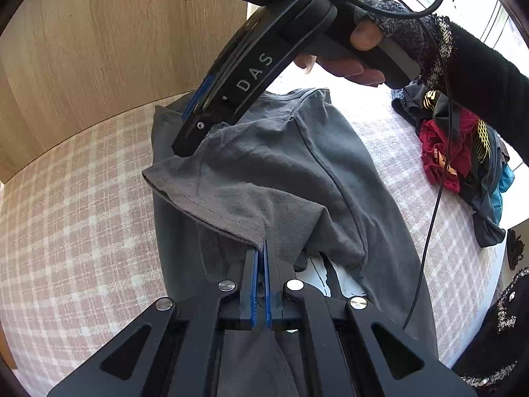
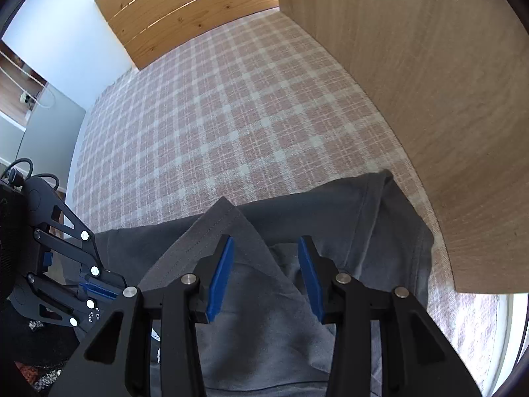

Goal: Fold clothes
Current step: 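Open the right gripper and press the folded shirt flat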

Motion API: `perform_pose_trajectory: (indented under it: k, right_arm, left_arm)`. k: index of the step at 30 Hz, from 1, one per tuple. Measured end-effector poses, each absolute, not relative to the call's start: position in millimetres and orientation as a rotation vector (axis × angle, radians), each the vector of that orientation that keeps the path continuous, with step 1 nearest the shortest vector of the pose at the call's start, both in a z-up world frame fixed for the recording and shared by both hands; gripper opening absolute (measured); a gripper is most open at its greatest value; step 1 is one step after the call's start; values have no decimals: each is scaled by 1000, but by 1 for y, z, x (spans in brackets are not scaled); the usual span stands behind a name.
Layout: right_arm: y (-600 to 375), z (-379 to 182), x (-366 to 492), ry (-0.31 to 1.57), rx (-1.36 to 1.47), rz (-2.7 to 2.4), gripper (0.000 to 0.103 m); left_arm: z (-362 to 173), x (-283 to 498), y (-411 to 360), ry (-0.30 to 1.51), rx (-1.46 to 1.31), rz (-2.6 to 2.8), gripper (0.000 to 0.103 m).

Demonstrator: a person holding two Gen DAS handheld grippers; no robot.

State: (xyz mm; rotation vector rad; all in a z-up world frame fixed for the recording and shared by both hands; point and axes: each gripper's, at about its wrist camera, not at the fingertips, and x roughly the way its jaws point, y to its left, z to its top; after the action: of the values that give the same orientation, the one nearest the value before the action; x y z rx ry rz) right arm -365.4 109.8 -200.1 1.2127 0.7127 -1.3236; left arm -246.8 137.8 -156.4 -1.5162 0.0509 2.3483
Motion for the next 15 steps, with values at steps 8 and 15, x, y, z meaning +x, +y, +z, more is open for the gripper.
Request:
perform_pose_trajectory:
  k: [8,15]
  right_arm:
    - [88,-224,-349,850,1201,-1214,6]
    - [126,-178,-357,747,1093,-1324,3]
  left_arm:
    - [-169,-240,127,26,-1552,2360,2]
    - [-150,-237,136,53,-1512,2380,2]
